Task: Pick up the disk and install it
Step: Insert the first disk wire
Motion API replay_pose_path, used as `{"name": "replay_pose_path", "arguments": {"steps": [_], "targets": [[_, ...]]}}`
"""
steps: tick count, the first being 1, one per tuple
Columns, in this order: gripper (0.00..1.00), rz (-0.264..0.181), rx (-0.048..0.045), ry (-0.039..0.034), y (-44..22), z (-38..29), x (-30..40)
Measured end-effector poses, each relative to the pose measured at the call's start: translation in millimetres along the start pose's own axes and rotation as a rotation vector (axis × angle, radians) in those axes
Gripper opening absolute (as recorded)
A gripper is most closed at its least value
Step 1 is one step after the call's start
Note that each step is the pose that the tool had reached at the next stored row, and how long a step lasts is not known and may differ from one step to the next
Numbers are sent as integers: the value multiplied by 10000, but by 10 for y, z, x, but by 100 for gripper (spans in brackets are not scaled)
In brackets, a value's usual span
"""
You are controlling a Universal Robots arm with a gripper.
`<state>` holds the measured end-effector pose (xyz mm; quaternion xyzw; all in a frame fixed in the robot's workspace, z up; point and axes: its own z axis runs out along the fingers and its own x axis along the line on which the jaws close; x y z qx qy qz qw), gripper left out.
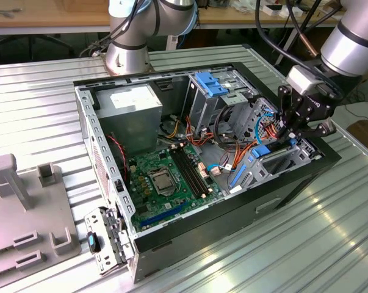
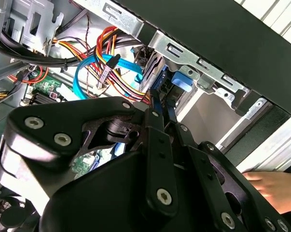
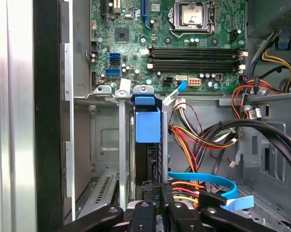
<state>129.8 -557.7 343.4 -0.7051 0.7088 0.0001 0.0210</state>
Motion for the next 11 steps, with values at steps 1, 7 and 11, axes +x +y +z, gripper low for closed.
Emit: {"name": "replay_pose_path", "arguments": {"steps": [1, 7, 11], "targets": [[17, 0, 0, -2, 0, 2, 0], [17, 0, 0, -8, 0, 17, 2], [17, 0, 0, -11, 1, 30, 3]]}}
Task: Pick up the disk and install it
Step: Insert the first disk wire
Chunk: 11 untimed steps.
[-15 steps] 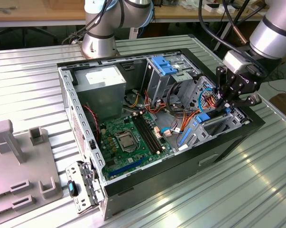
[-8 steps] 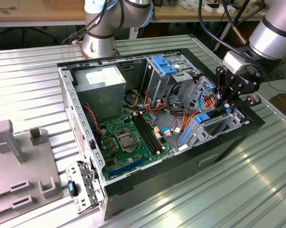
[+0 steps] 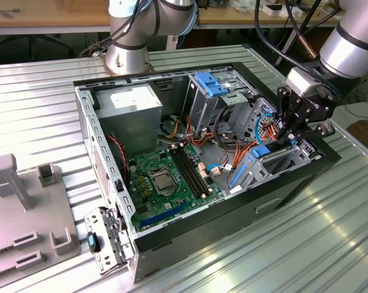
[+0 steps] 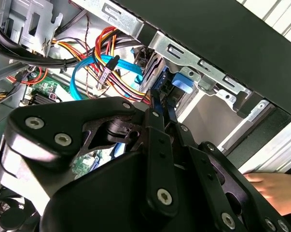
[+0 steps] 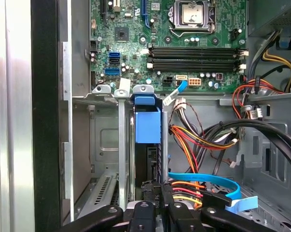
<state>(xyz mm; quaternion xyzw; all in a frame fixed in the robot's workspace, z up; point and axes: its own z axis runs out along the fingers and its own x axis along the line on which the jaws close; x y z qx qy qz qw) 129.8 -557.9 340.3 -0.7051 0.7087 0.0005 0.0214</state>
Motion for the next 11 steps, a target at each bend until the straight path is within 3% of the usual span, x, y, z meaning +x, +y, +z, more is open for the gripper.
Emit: {"name": "replay_pose_path", "arguments": {"steps": [11], "targets": [[17, 0, 0, 1, 1, 26, 2]]}}
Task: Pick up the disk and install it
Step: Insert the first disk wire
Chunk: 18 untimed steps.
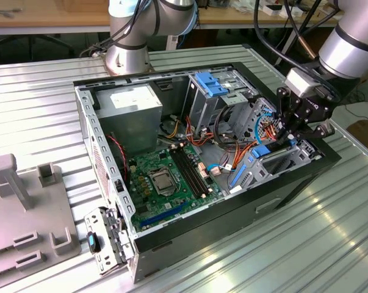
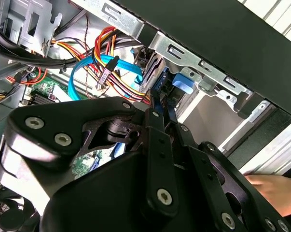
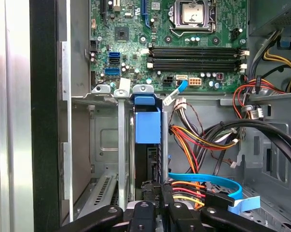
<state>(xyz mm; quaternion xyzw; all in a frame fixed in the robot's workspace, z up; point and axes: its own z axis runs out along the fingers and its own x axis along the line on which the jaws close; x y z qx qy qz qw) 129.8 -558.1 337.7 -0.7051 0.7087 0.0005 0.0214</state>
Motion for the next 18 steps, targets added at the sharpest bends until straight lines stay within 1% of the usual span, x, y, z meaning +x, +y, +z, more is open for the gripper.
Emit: {"name": "replay_pose_path", "arguments": {"steps": [3, 4, 5, 7, 9, 12, 18], "targets": [[18, 0, -1, -18, 0, 9, 0], [18, 0, 1, -12, 0, 3, 0], [24, 0, 2, -3, -1, -7, 0], [24, -1, 4, -4, -1, -31, -1], [24, -1, 5, -3, -2, -70, -2], [24, 0, 6, -4, -3, -102, -3], [24, 0, 5, -6, -4, -129, -4]]}}
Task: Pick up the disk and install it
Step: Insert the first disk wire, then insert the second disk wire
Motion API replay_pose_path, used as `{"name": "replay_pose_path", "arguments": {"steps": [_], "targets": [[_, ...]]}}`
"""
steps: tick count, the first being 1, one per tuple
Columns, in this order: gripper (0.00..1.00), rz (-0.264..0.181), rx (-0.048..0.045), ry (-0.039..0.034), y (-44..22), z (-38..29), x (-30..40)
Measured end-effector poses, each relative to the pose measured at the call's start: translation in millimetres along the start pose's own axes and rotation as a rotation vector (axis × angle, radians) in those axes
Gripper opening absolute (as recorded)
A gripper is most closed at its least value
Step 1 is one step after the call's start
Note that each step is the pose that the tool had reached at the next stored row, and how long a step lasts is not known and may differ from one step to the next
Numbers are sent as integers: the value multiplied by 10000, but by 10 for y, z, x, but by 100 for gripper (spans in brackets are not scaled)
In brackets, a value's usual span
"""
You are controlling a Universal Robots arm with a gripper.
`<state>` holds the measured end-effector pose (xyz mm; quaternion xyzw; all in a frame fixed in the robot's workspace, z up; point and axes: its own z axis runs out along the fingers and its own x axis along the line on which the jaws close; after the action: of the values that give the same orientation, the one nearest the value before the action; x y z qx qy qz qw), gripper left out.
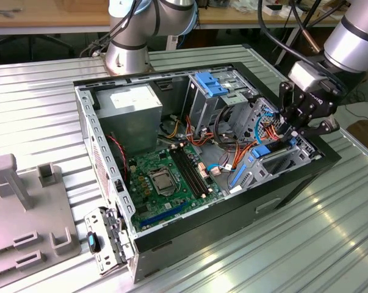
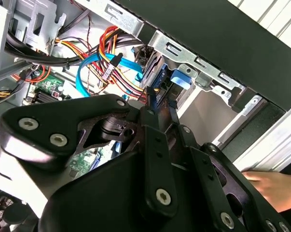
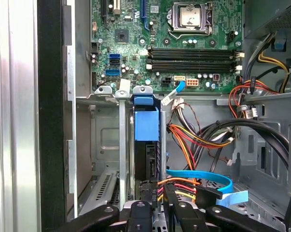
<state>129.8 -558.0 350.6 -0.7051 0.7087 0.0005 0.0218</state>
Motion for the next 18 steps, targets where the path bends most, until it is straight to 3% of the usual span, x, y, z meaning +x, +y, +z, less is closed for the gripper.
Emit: {"name": "replay_pose_path", "arguments": {"steps": [2, 5, 18], "targets": [[23, 0, 0, 3, -1, -2, 0], [11, 0, 0, 3, 0, -4, 0], [11, 0, 0, 3, -1, -15, 0]]}}
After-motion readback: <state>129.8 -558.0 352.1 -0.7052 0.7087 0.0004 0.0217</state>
